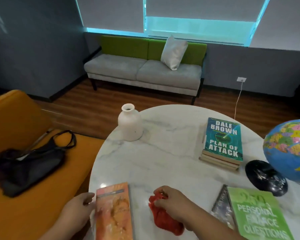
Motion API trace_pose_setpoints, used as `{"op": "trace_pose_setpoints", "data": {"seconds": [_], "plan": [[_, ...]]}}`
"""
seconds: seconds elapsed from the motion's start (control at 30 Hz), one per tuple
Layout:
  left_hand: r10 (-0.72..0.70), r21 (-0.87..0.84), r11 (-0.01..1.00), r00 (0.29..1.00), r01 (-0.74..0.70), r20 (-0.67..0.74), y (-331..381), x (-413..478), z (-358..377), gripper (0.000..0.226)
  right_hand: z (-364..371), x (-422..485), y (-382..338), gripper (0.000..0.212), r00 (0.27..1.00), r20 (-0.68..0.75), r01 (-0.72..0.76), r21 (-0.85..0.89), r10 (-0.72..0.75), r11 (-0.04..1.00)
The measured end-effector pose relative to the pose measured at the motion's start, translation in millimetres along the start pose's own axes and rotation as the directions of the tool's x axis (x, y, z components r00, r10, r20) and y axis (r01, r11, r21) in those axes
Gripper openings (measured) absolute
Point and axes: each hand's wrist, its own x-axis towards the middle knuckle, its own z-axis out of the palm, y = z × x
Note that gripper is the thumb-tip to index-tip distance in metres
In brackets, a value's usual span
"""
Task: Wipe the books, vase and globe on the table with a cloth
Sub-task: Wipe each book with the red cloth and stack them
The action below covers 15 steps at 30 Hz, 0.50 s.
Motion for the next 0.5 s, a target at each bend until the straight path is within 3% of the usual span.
{"op": "trace_pose_setpoints", "data": {"seconds": [0.17, 0.27, 0.4, 0.5], "plan": [[-0.128, -0.064, 0.988, 0.982, 0.138, 0.14, -22, -15, 12, 0.032, 43, 4, -11, 0.036, 0.993, 0.116, 0.018, -0.155, 0.0, 0.988], [-0.14, -0.076, 0.985, 0.98, 0.152, 0.143, -18, -16, 16, 0.027, 57, 4, -13, 0.043, 0.98, 0.197, 0.044, -0.286, 0.014, 0.957], [-0.096, -0.144, 0.982, 0.979, 0.123, 0.182, -14, -13, 21, 0.026, 60, 2, -6, 0.046, 0.975, 0.221, 0.033, -0.265, 0.028, 0.964], [-0.009, -0.167, 0.985, 0.976, 0.046, 0.218, 0, -13, 29, 0.02, 47, -4, 0, 0.047, 0.988, 0.153, 0.022, -0.206, 0.01, 0.978]]}}
